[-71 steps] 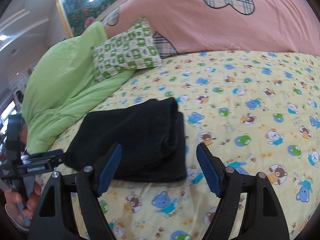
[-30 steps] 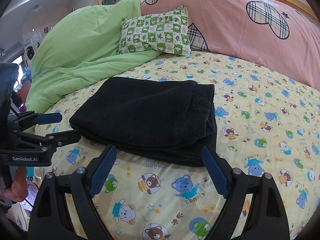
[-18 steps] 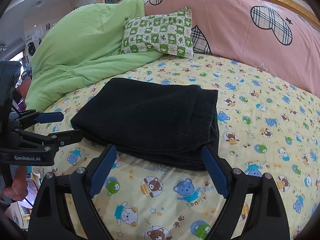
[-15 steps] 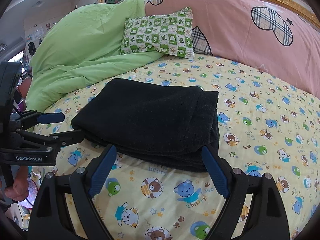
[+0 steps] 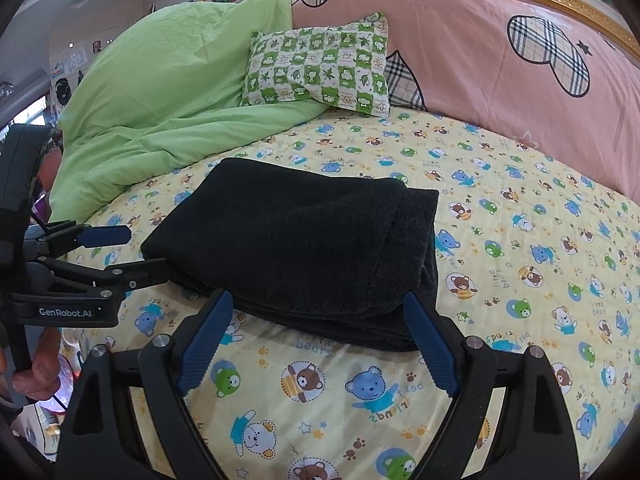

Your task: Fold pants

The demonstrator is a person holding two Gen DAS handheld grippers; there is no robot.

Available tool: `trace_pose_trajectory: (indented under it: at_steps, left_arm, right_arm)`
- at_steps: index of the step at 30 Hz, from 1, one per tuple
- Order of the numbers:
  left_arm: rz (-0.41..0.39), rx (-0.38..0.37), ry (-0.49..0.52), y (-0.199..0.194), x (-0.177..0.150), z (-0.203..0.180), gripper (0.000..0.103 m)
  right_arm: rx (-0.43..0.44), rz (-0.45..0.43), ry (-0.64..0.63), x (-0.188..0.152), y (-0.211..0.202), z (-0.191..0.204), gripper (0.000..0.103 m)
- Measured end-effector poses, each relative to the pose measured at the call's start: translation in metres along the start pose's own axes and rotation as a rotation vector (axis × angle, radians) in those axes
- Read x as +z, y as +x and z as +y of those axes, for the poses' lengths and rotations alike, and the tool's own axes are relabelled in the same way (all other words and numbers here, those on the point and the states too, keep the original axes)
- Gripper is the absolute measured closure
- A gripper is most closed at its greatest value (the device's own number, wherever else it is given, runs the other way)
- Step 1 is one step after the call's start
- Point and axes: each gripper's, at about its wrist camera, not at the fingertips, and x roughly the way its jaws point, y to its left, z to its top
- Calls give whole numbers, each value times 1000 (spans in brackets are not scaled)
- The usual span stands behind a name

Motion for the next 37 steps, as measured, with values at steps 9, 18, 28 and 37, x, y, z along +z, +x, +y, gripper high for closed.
trace_pose_trajectory:
  at_steps: [9,18,28,37]
  left_arm:
    - [16,1,0,6,7,0,19]
    - [14,6,-1,9,16,-1,19]
    - [20,11,9,12,22,-6,19]
    - [45,-8,10,15,20,-11,19]
  right_arm:
    - [-1,16,-12,7,4,2,15]
    - [6,12,15,11,4,-8,14]
    - [1,12,45,14,4,-18,13]
    - [28,37,91,12,11,-21,12]
